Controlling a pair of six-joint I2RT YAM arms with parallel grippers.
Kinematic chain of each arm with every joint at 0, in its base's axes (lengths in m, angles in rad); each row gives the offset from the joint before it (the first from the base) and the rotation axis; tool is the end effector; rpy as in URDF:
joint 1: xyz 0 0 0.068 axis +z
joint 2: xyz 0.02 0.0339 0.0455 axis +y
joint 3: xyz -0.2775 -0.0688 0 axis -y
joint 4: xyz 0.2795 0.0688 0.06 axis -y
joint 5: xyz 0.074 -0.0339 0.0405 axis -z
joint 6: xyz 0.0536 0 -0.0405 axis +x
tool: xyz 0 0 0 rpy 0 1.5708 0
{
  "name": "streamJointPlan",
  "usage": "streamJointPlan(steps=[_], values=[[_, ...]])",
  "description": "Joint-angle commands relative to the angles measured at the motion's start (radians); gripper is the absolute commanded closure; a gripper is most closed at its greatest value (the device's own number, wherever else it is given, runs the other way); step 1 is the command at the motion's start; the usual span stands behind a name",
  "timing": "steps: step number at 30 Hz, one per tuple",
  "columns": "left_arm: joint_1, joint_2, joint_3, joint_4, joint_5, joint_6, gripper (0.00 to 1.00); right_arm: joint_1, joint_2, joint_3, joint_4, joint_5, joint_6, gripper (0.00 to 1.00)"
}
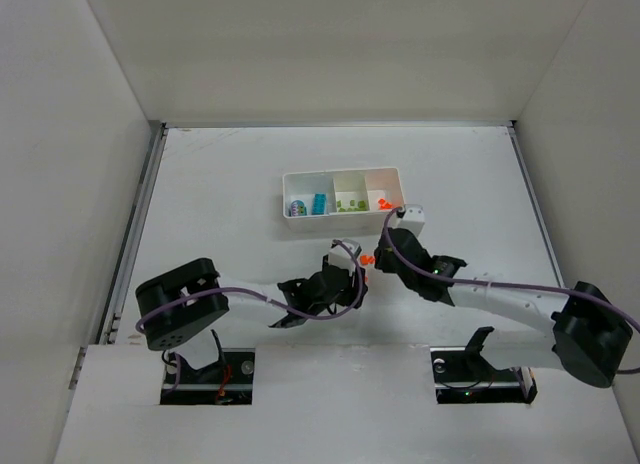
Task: Sort the legos into containers by color
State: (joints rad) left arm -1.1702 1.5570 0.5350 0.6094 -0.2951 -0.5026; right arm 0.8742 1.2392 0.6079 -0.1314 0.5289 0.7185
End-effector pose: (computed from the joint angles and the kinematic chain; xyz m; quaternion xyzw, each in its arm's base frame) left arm 0.1422 -0.2959 0.1336 0.1952 0.8085 -0.3193 0.4541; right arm 0.1989 0.1956 0.1763 0.0334 0.8928 0.1032 0.4372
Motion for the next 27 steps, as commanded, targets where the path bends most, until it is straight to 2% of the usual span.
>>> streamJointPlan(steps=[1,6,12,14,16,19,21,27], values=[[0.005,0.023,0.048,0.047,-0.003,0.009,0.48,-0.046,-0.043,0.085,0.018,0.005,-0.082,0.73],[0.007,0.057,0.083,0.049,-0.007,0.027,0.5,-0.171,0.031,0.208,0.093,-0.075,-0.177,0.72],[0.002,0.098,0.12,0.03,-0.05,0.061,0.54,-0.266,0.178,0.352,0.137,-0.092,-0.243,0.72],[-0.002,0.115,0.131,0.021,-0.064,0.068,0.55,-0.283,0.225,0.381,0.139,-0.093,-0.257,0.68],[-0.007,0.133,0.144,0.004,-0.073,0.076,0.56,-0.292,0.258,0.397,0.136,-0.084,-0.263,0.6],[-0.012,0.161,0.158,-0.013,-0.099,0.087,0.58,-0.287,0.246,0.379,0.151,-0.055,-0.258,0.48],[-0.015,0.17,0.171,-0.028,-0.108,0.087,0.59,-0.281,0.208,0.342,0.174,-0.043,-0.261,0.44],[-0.026,0.204,0.198,-0.045,-0.116,0.098,0.7,-0.238,0.036,0.153,0.231,-0.037,-0.211,0.44]])
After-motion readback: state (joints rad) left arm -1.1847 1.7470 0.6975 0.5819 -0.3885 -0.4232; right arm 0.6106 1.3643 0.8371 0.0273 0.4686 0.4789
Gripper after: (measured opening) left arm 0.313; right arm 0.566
